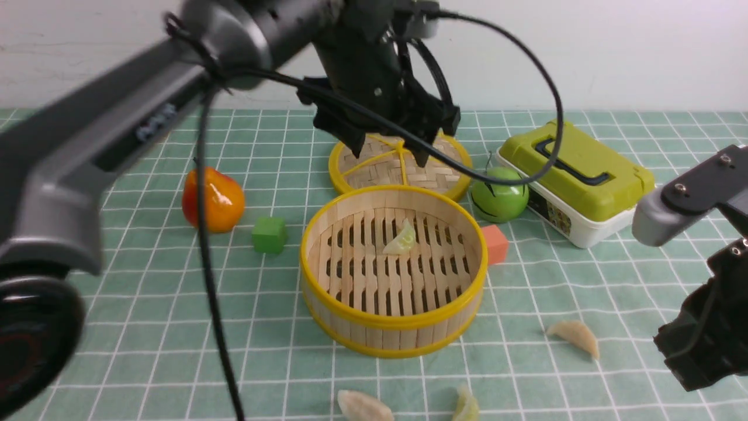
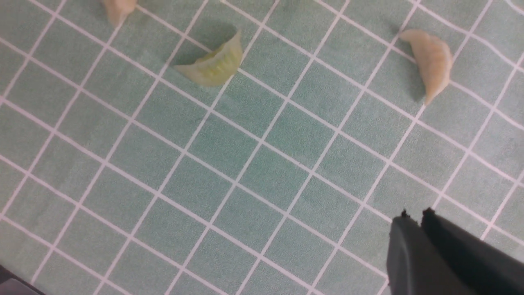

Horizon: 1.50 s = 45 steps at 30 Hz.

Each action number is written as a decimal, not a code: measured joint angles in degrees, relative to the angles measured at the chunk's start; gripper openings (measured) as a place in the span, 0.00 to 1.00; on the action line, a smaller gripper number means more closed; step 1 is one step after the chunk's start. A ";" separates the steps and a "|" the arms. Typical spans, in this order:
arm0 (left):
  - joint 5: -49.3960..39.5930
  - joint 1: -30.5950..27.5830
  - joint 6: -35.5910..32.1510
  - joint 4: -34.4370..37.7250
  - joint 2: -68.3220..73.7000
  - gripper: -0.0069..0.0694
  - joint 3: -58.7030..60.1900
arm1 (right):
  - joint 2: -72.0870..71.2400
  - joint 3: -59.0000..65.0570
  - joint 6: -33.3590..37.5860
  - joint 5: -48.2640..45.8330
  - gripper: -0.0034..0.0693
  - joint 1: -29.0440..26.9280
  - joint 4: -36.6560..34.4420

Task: Put the dumplings into the steamer on the table with the blue tablecloth.
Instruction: 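Reach for and grasp a dumpling on the table with the left gripper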

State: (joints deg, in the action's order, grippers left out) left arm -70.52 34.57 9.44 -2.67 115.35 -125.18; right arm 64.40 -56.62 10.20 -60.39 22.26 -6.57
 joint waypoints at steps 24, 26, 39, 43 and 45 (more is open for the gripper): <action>19.93 3.07 -61.63 15.40 -16.73 0.72 58.42 | -3.11 0.00 -0.02 1.86 0.13 0.00 -1.99; 24.07 3.41 -62.66 15.80 -14.97 0.72 58.47 | -3.11 0.00 -0.02 1.91 0.14 0.00 -1.99; 29.72 3.41 -63.14 16.41 -7.13 0.54 58.34 | -3.11 0.00 -0.02 1.80 0.15 0.00 -1.47; 26.84 3.41 -60.99 17.28 -7.19 0.39 57.62 | -3.11 0.00 -0.02 1.96 0.16 0.00 -1.33; 24.19 3.41 -58.13 17.62 -7.45 0.40 56.68 | -3.11 0.00 -0.02 2.27 0.16 0.00 -1.33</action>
State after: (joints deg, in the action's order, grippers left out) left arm -46.33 37.98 -48.69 14.95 107.91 -68.51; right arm 61.29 -56.62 10.18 -58.12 22.26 -7.90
